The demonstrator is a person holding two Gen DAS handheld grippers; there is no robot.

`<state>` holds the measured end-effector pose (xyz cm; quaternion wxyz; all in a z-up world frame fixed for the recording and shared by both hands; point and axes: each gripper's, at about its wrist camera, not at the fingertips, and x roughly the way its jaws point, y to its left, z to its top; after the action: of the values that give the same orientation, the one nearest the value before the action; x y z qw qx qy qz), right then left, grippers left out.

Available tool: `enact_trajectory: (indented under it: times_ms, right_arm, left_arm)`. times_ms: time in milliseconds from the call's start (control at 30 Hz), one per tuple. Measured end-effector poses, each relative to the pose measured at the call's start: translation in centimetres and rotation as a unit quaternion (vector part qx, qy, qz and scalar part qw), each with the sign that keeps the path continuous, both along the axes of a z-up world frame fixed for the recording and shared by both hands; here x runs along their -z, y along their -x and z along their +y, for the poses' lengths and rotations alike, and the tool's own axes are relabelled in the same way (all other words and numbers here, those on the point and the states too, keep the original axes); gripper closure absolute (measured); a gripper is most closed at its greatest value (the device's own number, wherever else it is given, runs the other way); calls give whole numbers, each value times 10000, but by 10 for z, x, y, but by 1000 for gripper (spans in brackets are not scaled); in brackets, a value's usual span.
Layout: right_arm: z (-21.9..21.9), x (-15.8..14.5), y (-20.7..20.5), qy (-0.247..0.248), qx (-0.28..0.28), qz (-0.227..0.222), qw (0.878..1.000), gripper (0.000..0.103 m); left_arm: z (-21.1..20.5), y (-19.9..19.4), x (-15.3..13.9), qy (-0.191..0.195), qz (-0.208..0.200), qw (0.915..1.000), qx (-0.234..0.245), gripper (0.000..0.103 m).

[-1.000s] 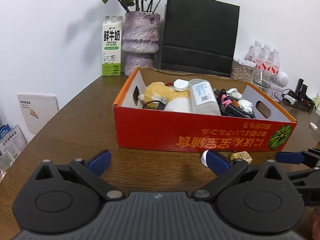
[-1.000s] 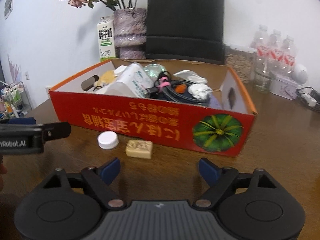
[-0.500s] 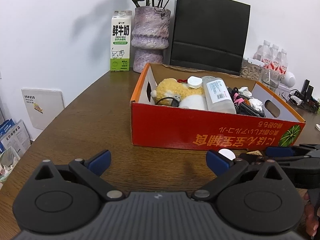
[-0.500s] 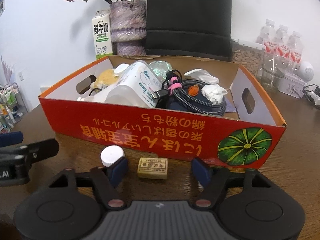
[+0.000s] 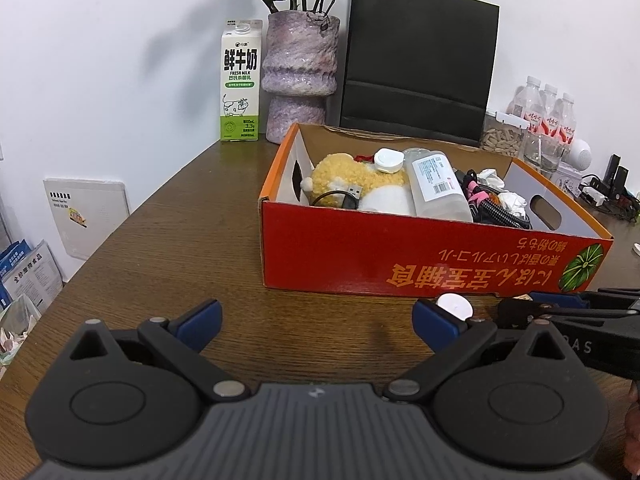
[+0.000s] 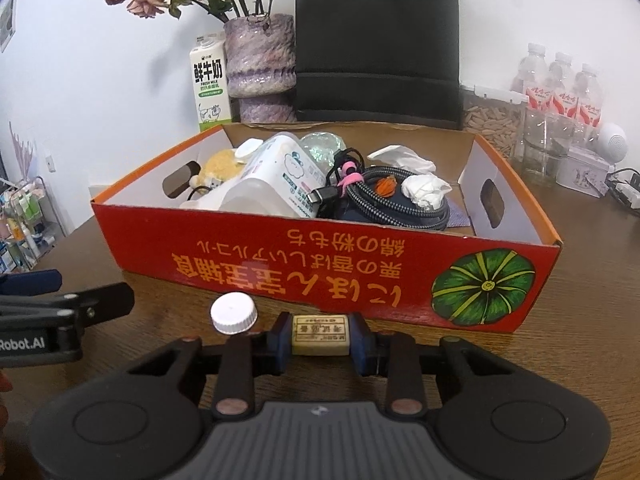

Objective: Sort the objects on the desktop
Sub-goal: 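Grasp the small beige block with the right gripper, then grasp the white cap with the left gripper while the right holds the block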

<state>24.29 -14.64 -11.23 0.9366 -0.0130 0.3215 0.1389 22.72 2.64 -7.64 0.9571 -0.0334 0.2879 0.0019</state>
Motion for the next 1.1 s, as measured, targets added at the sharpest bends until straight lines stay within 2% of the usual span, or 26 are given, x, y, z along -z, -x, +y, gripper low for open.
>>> enact_trajectory:
  times_ms: [333, 500, 1100]
  right_arm:
    - [-24, -2, 6, -75, 45, -94, 9999, 74]
    - [-40, -4, 8, -54, 91, -174, 9998, 74]
    - [-95, -5, 6, -48, 249, -272, 9993, 74]
  left_arm:
    - [-13, -1, 3, -165, -46, 9998, 83, 0]
    - [-23, -4, 5, -124, 12, 9999, 94, 0]
    - [-85, -24, 12, -217, 212, 9984, 476, 0]
